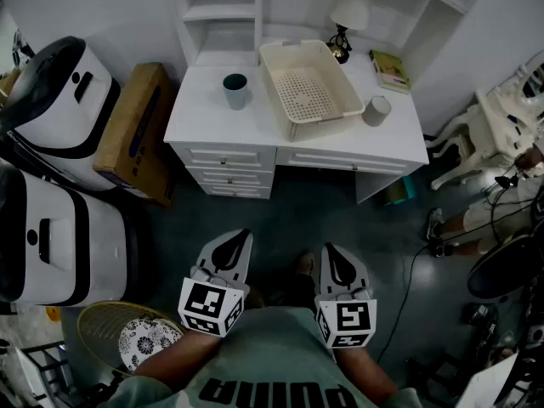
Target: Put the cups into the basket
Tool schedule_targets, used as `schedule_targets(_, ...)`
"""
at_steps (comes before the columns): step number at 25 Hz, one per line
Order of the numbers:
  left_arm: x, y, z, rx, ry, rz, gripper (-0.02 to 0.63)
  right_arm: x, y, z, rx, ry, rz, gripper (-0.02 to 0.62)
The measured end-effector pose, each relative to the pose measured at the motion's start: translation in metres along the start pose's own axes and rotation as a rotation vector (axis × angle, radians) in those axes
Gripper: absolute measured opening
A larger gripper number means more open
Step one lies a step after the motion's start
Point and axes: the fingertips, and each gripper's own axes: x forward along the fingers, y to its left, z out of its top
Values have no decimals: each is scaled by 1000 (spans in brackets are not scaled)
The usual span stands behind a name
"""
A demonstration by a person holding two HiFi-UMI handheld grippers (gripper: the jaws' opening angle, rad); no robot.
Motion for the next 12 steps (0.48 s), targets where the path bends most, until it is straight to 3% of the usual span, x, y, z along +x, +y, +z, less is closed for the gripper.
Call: schedule_targets(12, 7, 2, 3, -4, 1, -8, 8, 7, -2, 3, 12, 5, 5, 12)
